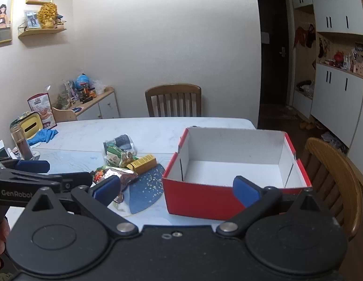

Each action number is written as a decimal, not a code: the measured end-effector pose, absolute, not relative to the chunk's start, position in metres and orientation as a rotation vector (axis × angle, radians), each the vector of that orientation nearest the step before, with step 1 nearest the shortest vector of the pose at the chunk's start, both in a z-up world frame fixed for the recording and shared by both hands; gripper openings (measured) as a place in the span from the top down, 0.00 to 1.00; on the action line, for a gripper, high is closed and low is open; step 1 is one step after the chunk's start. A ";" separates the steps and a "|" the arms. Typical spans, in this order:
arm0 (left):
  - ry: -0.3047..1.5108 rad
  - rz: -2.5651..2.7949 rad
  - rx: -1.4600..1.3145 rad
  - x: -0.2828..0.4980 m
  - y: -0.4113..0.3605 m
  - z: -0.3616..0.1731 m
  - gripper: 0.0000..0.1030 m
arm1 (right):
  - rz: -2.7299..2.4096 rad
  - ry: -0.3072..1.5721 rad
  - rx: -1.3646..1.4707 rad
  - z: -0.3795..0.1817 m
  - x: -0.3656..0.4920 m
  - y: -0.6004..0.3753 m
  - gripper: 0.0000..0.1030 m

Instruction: Organize objects

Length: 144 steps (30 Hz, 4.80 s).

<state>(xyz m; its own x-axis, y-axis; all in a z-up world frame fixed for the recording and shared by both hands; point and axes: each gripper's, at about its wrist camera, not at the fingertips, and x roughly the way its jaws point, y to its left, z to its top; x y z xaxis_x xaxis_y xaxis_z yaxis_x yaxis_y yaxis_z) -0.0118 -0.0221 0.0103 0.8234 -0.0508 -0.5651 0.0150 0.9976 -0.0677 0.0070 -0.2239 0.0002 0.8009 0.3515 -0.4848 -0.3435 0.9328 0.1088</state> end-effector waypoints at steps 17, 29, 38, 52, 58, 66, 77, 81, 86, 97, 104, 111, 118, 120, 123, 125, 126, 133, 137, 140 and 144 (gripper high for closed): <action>0.562 -0.027 -0.061 -0.021 -0.021 0.018 0.00 | 0.395 0.467 0.006 0.008 -0.003 -0.224 0.01; 0.562 0.002 -0.056 -0.023 -0.011 0.016 0.00 | 0.440 0.462 -0.008 0.009 0.001 -0.212 0.01; 0.566 -0.015 -0.062 -0.007 0.009 0.011 0.00 | 0.438 0.483 -0.017 0.005 0.012 -0.195 0.01; 0.622 -0.017 -0.151 0.020 0.068 -0.010 0.00 | 0.520 0.562 -0.101 -0.007 0.035 -0.137 0.02; 0.657 -0.038 -0.192 0.034 0.106 -0.027 0.00 | 0.560 0.628 -0.108 -0.015 0.050 -0.113 0.01; 0.757 -0.003 -0.124 0.057 0.142 -0.066 0.00 | 0.547 0.692 -0.105 -0.030 0.079 -0.092 0.02; 0.865 0.070 -0.107 0.091 0.186 -0.112 0.01 | 0.540 0.730 -0.159 -0.056 0.114 -0.053 0.07; 0.895 0.059 -0.093 0.096 0.196 -0.126 0.01 | 0.576 0.762 -0.188 -0.068 0.118 -0.035 0.11; 0.903 0.021 -0.096 0.099 0.202 -0.136 0.01 | 0.597 0.797 -0.221 -0.084 0.120 -0.012 0.16; 0.901 -0.056 -0.076 0.108 0.199 -0.144 0.16 | 0.484 0.892 -0.110 -0.105 0.159 0.003 0.22; 0.892 -0.092 -0.057 0.107 0.194 -0.145 0.32 | 0.369 0.984 -0.025 -0.114 0.182 0.013 0.23; 0.887 -0.119 -0.048 0.109 0.190 -0.144 0.48 | 0.311 1.048 0.006 -0.119 0.191 0.018 0.37; 0.895 -0.136 -0.064 0.110 0.191 -0.143 0.57 | 0.304 1.057 0.009 -0.113 0.192 0.020 0.53; 0.898 -0.137 -0.075 0.110 0.192 -0.142 0.61 | 0.292 1.057 0.003 -0.112 0.191 0.020 0.60; 0.904 -0.136 -0.081 0.111 0.194 -0.139 0.63 | 0.292 1.059 0.006 -0.109 0.190 0.016 0.63; 0.907 -0.138 -0.089 0.111 0.195 -0.136 0.63 | 0.286 1.050 0.001 -0.106 0.187 0.014 0.64; 0.908 -0.137 -0.093 0.110 0.196 -0.134 0.64 | 0.284 1.052 0.003 -0.104 0.186 0.013 0.64; 0.886 -0.143 -0.123 0.104 0.200 -0.113 0.64 | 0.290 1.031 0.030 -0.076 0.176 -0.001 0.64; 0.877 -0.160 -0.130 0.101 0.197 -0.099 0.64 | 0.307 1.025 0.061 -0.056 0.170 -0.015 0.64; 0.869 -0.174 -0.147 0.099 0.192 -0.087 0.64 | 0.321 1.000 0.062 -0.039 0.166 -0.027 0.64; 0.856 -0.190 -0.154 0.100 0.178 -0.070 0.64 | 0.333 0.970 0.075 -0.018 0.165 -0.052 0.64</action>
